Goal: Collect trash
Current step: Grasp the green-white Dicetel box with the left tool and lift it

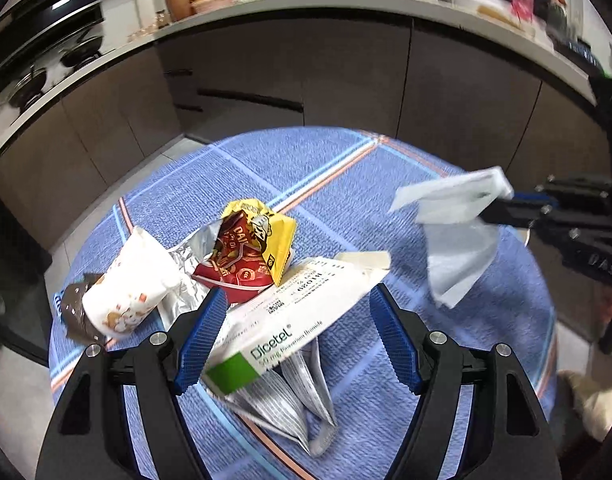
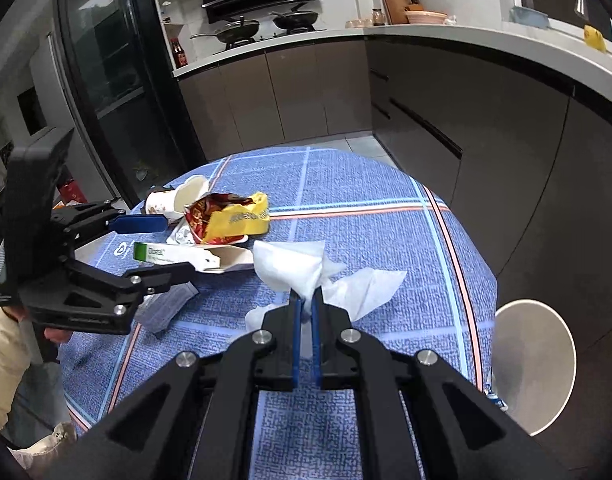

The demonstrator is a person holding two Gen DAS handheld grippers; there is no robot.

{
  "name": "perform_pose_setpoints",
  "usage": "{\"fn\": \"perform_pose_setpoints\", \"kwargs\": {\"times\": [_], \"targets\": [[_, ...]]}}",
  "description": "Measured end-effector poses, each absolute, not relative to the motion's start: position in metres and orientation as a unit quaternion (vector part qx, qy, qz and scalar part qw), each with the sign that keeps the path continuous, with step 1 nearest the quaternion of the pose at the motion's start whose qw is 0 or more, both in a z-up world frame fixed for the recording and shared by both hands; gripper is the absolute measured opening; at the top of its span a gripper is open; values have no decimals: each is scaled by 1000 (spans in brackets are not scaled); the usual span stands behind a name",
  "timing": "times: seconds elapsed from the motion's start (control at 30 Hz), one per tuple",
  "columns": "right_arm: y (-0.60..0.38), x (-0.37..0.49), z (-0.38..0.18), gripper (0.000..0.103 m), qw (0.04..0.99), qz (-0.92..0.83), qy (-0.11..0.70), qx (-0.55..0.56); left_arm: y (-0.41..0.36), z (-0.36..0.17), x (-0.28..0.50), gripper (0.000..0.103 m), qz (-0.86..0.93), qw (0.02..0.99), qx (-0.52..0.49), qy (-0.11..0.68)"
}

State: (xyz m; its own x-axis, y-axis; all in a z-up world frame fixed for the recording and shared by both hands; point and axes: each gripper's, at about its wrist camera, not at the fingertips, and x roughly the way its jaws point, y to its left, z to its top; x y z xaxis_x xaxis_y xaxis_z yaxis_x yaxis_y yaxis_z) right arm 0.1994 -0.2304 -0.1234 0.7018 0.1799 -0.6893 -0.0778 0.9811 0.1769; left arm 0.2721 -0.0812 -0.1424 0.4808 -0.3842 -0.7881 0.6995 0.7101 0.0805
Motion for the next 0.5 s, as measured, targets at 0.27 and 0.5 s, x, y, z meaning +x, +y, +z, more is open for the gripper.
{"fn": "perform_pose_setpoints", "kwargs": {"times": [0.27,0.5], "targets": [[-237,199,-130,6,916,67,388,79,-91,-159,279,54,-325,825,223,405],[-233,196,-128,6,916,72,387,80,-80,-146,284,32,-327,830,175,417]]}}
